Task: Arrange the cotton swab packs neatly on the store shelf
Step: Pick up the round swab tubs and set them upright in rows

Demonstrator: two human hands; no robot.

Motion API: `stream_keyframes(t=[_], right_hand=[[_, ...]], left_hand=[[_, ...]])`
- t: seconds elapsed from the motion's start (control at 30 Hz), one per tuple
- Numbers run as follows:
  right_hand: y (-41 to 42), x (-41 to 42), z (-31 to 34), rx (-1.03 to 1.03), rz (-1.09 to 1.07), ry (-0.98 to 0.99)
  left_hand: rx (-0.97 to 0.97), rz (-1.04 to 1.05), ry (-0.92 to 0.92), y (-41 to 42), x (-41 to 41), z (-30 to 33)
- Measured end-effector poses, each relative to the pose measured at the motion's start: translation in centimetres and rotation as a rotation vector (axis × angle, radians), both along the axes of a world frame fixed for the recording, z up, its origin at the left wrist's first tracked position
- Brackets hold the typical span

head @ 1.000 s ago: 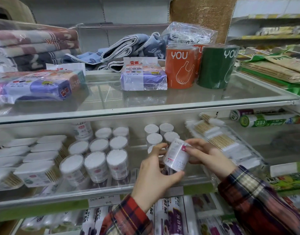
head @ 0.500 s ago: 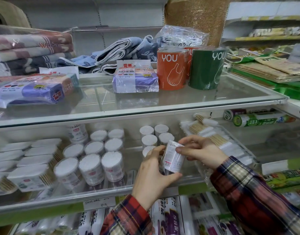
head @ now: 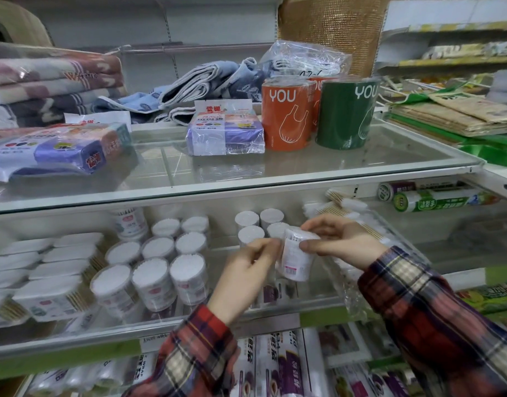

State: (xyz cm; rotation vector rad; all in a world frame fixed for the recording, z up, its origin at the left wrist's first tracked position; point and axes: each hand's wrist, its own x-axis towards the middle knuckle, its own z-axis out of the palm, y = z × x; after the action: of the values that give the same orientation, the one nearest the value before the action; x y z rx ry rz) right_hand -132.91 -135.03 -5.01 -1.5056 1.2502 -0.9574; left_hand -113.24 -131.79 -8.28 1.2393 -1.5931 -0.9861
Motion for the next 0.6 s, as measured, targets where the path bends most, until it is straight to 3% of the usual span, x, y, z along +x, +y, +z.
stream_keyframes(t=[0.13, 0.3, 0.4, 0.47, 0.6], right_hand=[[-1.3, 0.3, 1.0, -0.054, 0.047, 0.104], [-3.5, 2.0, -0.8, -0.053, 0.023, 0.587], [-3.7, 2.8, -2.2, -0.042, 0.019, 0.798], [-3.8, 3.1, -3.2, -0.03, 0.012, 0.842], [-4.2, 3.3, -5.0, -0.012, -0.003, 0.733]], left_hand=[[0.092, 0.11, 0.001, -2.6, -0.1, 1.7], [0.025, 0.131, -0.305, -4.8, 0.8, 1.7], [0.028, 0.106, -0.334, -4.7, 1.2, 0.7], [0.01, 0.096, -0.383, -4.7, 1.5, -0.1], [-0.007, 0.066, -0.415, -4.6, 1.8, -0.8]])
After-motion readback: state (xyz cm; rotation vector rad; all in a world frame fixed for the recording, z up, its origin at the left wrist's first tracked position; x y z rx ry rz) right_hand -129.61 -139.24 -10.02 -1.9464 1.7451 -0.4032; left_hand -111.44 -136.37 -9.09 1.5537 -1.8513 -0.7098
